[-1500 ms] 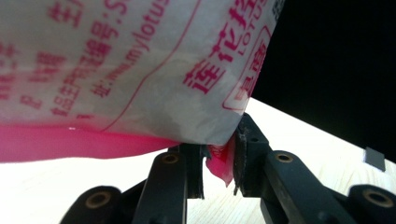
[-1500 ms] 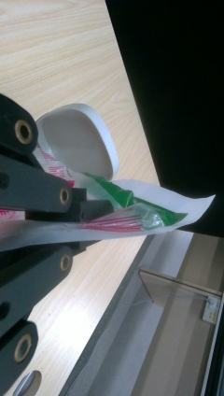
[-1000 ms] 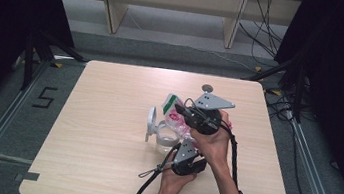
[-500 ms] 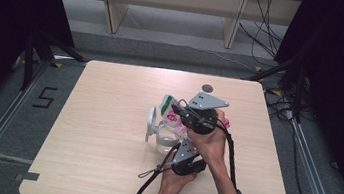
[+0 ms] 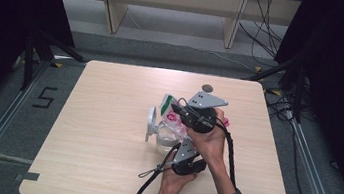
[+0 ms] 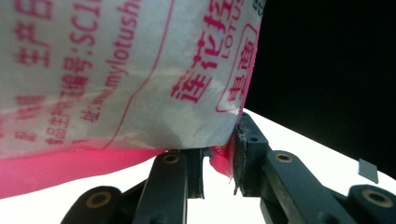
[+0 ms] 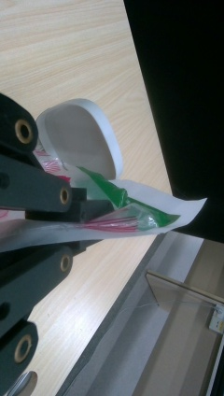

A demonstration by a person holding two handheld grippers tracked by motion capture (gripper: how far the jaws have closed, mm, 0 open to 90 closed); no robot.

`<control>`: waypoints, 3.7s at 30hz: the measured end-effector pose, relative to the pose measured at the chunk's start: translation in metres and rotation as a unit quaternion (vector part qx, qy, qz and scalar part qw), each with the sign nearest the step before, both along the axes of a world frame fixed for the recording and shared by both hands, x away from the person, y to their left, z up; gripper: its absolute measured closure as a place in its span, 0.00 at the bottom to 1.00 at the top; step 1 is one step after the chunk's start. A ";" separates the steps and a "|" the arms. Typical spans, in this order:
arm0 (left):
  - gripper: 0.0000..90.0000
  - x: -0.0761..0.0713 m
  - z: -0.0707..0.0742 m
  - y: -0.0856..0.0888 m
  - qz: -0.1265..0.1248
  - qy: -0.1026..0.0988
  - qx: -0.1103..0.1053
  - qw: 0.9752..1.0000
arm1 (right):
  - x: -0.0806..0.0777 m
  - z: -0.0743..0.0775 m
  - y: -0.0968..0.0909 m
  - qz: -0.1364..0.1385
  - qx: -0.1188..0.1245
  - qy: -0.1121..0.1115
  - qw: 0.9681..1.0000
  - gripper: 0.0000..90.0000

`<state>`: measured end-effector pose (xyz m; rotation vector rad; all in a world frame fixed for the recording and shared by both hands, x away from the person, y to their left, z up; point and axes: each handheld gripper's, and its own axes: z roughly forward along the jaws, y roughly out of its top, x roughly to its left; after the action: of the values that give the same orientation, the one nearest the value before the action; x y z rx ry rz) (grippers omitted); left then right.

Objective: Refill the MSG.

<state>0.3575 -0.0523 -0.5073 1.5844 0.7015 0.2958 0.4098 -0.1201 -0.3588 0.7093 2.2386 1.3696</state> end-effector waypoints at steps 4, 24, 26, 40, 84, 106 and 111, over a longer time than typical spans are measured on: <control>0.84 0.000 0.000 0.000 0.000 -0.001 0.003 1.000 | 0.000 0.000 0.000 -0.001 -0.001 -0.002 1.000 1.00; 0.84 0.000 0.000 0.000 0.001 -0.001 0.000 1.000 | 0.000 0.000 0.000 0.002 -0.003 0.003 1.000 1.00; 0.84 0.000 0.000 0.000 0.001 -0.001 -0.002 1.000 | 0.000 0.000 0.001 -0.002 -0.004 -0.017 1.000 1.00; 0.84 0.000 -0.001 0.000 -0.002 -0.002 -0.008 1.000 | 0.000 -0.001 0.002 -0.001 -0.002 -0.009 1.000 1.00; 0.84 0.000 -0.002 0.002 0.000 -0.002 -0.002 1.000 | -0.002 -0.003 0.005 -0.004 -0.011 -0.008 1.000 1.00; 0.84 0.000 -0.002 0.002 0.001 -0.002 -0.001 1.000 | -0.001 -0.005 0.008 0.003 -0.023 -0.016 1.000 1.00; 0.84 0.001 -0.002 0.001 -0.002 -0.007 -0.012 1.000 | -0.002 -0.004 0.008 -0.002 -0.013 -0.021 1.000 1.00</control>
<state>0.3581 -0.0514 -0.5093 1.5607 0.6884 0.2934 0.4078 -0.1120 -0.3625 0.6703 2.2171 1.3390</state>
